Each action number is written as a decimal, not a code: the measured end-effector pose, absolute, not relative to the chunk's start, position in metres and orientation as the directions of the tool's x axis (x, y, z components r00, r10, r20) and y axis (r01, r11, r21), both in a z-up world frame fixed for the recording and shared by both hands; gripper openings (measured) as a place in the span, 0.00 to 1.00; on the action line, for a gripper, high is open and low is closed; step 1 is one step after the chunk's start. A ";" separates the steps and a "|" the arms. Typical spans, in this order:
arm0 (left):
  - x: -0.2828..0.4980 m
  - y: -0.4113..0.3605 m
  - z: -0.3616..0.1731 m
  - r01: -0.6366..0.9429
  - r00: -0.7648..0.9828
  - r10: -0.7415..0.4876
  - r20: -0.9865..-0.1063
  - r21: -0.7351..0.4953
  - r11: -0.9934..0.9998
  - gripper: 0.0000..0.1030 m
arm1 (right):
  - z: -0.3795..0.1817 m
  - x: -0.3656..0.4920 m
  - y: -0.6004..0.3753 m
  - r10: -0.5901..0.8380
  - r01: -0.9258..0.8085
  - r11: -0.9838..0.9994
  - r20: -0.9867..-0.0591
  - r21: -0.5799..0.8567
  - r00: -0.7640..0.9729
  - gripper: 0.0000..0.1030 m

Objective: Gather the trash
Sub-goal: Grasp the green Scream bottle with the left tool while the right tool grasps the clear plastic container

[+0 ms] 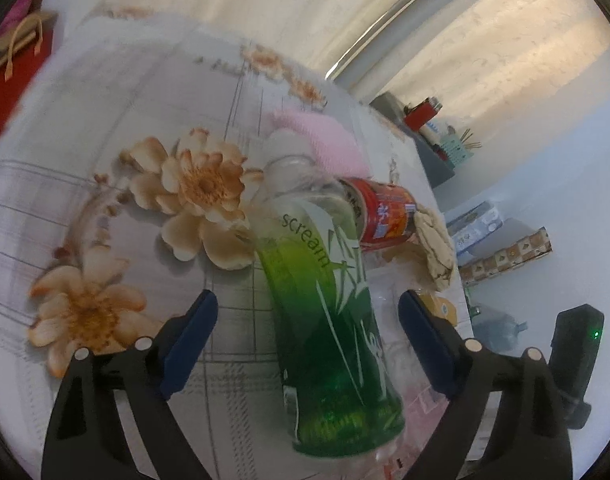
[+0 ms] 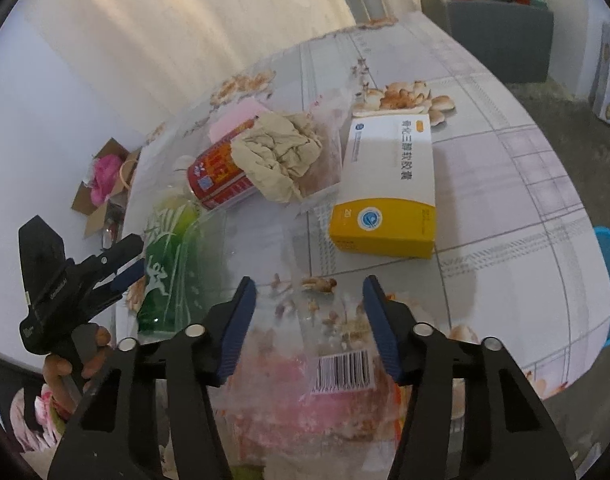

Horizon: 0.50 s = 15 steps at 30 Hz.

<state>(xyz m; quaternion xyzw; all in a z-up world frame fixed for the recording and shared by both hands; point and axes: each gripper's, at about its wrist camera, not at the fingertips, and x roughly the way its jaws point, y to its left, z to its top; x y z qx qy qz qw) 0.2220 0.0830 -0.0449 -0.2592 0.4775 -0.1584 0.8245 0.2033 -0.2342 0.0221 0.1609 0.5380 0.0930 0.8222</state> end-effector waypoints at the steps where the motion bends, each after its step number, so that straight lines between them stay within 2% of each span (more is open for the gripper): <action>1: 0.225 0.081 -0.047 0.011 0.483 -0.514 -0.709 -0.582 0.813 0.85 | 0.021 0.205 -0.234 0.329 0.019 0.931 -0.858 0.365 0.395 0.47; 5: 0.229 0.075 -0.053 0.011 0.456 -0.499 -0.737 -0.556 0.831 0.80 | 0.013 0.214 -0.231 0.343 0.016 0.928 -0.872 0.371 0.351 0.41; 15: 0.242 0.072 -0.067 -0.040 0.383 -0.560 -0.735 -0.619 0.784 0.70 | -0.004 0.227 -0.228 0.379 0.028 0.914 -0.878 0.404 0.291 0.22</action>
